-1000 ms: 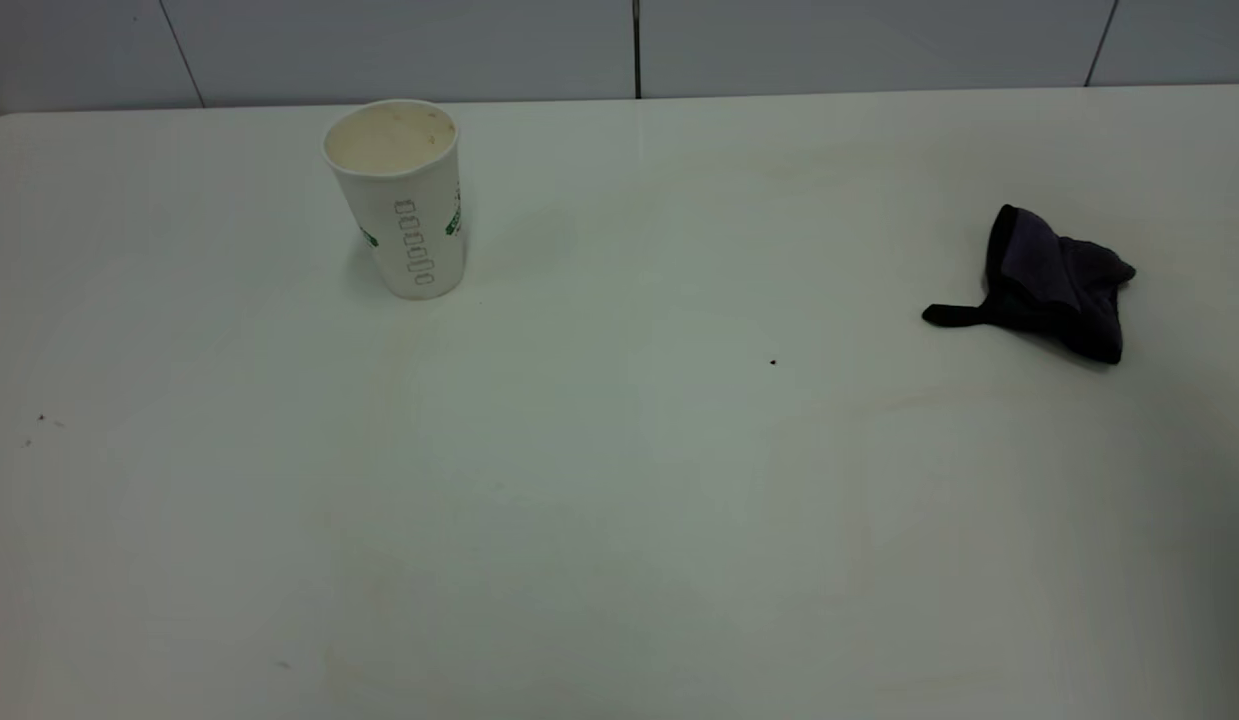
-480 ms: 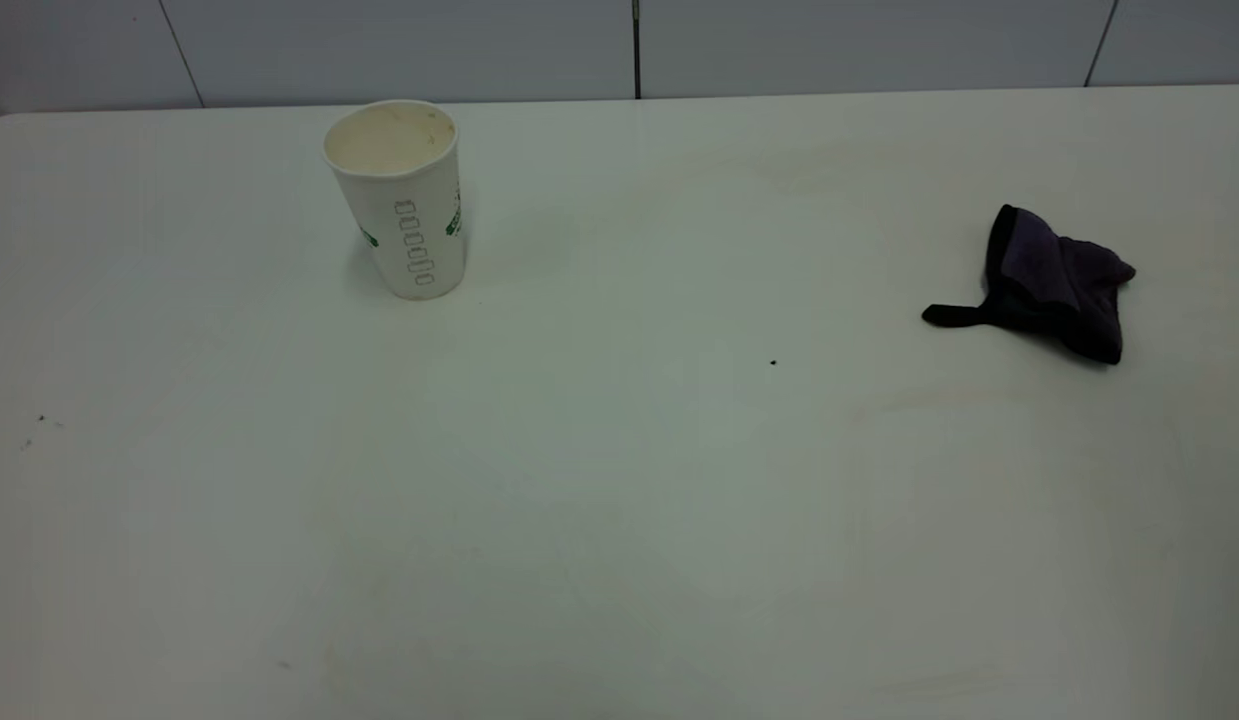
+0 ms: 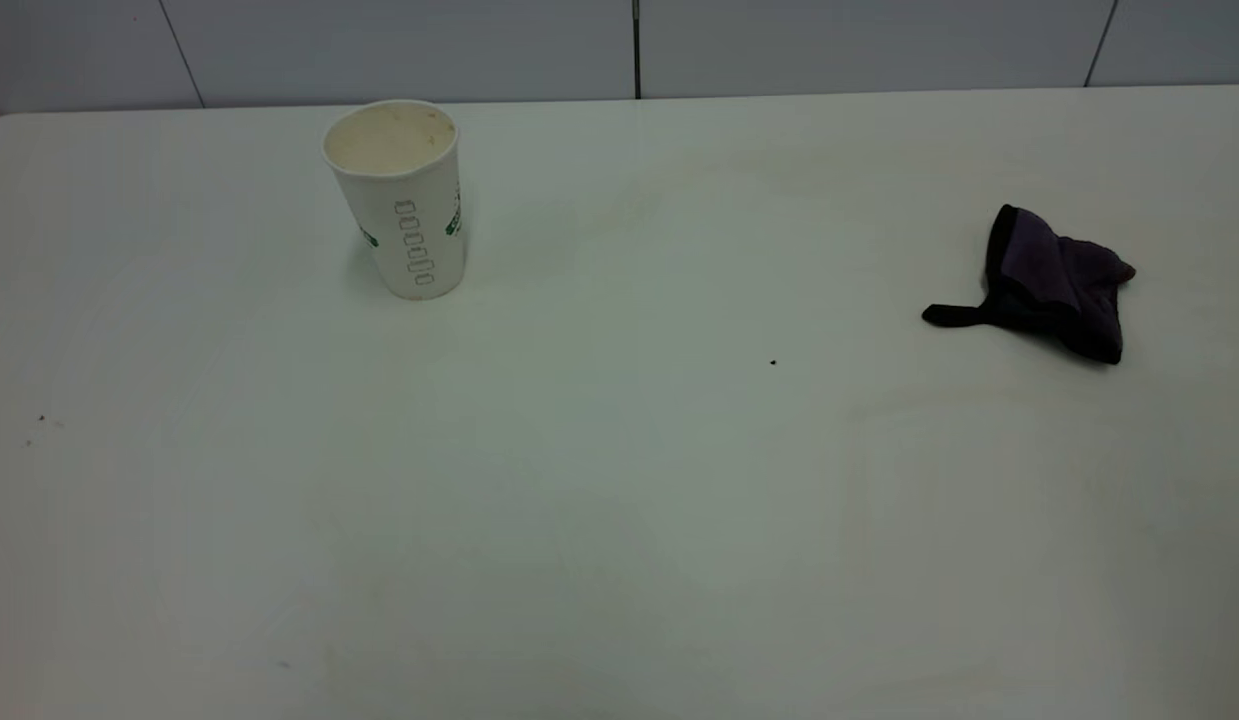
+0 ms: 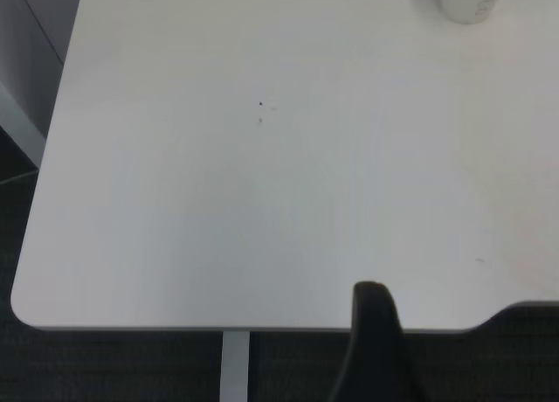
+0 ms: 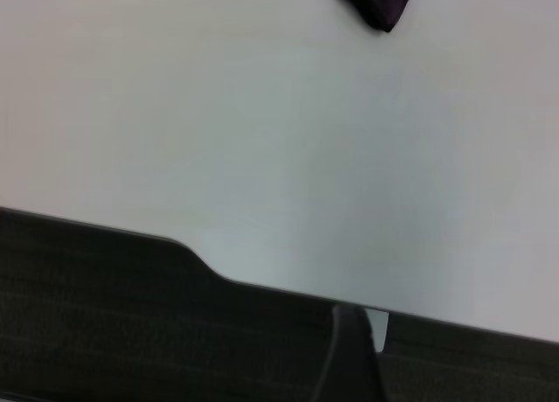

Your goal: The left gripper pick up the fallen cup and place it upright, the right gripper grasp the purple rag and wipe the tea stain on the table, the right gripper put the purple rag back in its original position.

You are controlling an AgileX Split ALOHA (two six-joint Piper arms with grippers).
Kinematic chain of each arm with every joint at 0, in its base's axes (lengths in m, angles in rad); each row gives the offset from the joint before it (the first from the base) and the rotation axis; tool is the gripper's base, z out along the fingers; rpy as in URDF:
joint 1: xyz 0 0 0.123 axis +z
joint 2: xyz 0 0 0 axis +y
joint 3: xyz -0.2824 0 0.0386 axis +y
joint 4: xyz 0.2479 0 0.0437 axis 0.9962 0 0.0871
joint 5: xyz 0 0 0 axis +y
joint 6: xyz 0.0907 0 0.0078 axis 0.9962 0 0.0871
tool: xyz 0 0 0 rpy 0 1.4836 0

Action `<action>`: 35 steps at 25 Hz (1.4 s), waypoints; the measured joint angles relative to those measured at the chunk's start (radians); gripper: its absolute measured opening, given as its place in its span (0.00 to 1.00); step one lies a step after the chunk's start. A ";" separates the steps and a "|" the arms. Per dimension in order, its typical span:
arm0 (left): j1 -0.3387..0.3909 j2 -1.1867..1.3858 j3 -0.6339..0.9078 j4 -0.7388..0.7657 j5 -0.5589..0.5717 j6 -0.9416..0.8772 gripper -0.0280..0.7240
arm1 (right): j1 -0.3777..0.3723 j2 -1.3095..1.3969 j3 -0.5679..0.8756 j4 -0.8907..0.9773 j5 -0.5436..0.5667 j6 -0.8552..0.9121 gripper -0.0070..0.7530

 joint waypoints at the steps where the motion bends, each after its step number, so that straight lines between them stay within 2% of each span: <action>1: 0.000 0.000 0.000 0.000 0.000 0.000 0.78 | 0.000 -0.010 0.005 0.000 0.002 0.002 0.85; 7: 0.000 0.000 0.000 0.000 0.000 0.000 0.78 | 0.000 -0.068 0.011 0.002 0.008 0.003 0.80; 22: 0.000 0.000 0.000 0.000 0.000 0.000 0.78 | -0.001 -0.074 0.014 0.018 0.009 0.003 0.59; 31: 0.000 0.000 0.000 0.000 0.000 0.002 0.78 | -0.113 -0.227 0.014 0.011 0.014 0.003 0.48; 35: 0.000 0.000 0.000 0.000 0.000 0.002 0.78 | -0.129 -0.298 0.014 0.004 0.017 0.003 0.43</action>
